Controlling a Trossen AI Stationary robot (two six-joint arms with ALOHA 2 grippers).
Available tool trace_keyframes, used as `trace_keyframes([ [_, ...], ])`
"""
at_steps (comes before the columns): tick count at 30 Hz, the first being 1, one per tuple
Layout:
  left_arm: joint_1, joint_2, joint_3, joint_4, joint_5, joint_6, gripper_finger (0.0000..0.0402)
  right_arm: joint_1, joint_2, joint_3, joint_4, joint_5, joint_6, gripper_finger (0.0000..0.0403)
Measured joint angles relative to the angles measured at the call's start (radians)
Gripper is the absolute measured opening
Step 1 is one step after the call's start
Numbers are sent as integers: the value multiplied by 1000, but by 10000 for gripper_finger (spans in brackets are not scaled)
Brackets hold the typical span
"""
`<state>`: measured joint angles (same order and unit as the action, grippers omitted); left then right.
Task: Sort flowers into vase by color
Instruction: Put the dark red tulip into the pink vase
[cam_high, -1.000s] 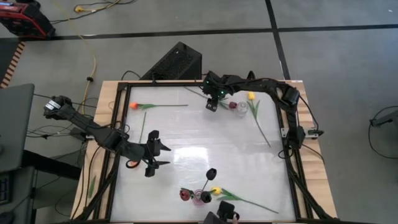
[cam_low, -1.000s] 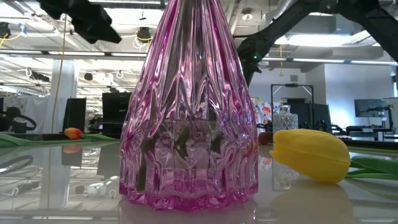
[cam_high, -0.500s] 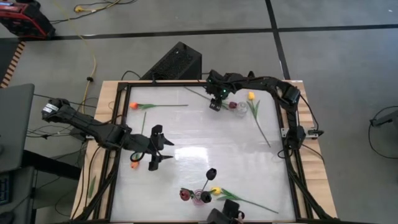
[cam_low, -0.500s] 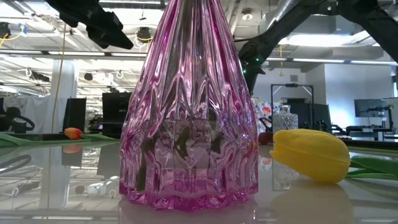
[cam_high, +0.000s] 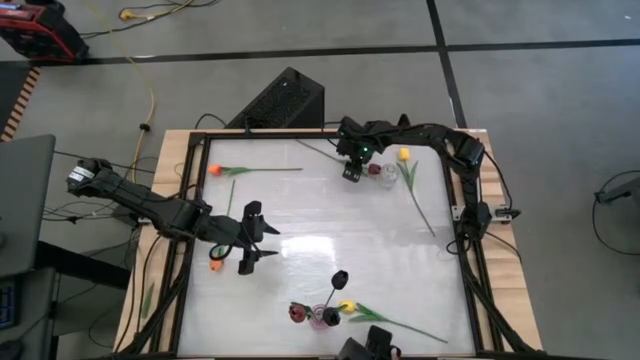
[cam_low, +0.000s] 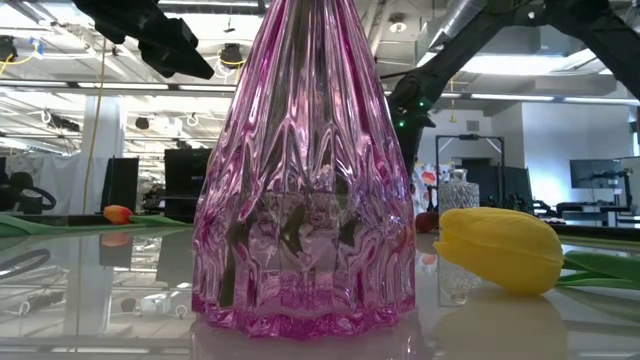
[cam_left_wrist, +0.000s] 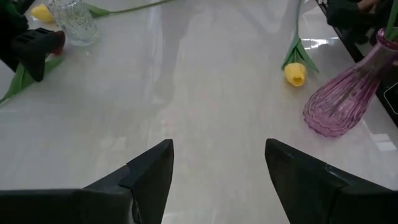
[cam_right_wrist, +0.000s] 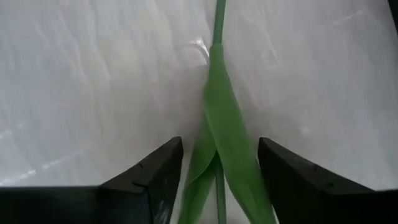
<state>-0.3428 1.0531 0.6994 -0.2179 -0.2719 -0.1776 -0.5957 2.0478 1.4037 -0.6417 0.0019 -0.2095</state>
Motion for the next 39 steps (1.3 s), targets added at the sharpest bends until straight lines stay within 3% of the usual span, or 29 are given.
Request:
trace_keyframes([
  [4,0,0,0,0,2,-3,243,2,-1,-4,-19,-4,2,184],
  [11,0,0,0,0,41,1,243,9,-2,5,-17,-15,-5,25],
  [16,0,0,0,25,42,-7,243,3,2,73,-36,-46,-4,36],
  [22,0,-60,0,79,139,-53,243,1,-57,179,-108,-105,-30,24],
  [30,-7,-174,1,188,155,-138,243,94,-295,235,-120,-97,-68,22],
  [34,-15,-177,1,216,155,-185,243,232,-431,235,-127,36,-99,22],
  [39,-24,-155,1,210,172,-298,243,495,-558,235,-130,315,-115,22],
])
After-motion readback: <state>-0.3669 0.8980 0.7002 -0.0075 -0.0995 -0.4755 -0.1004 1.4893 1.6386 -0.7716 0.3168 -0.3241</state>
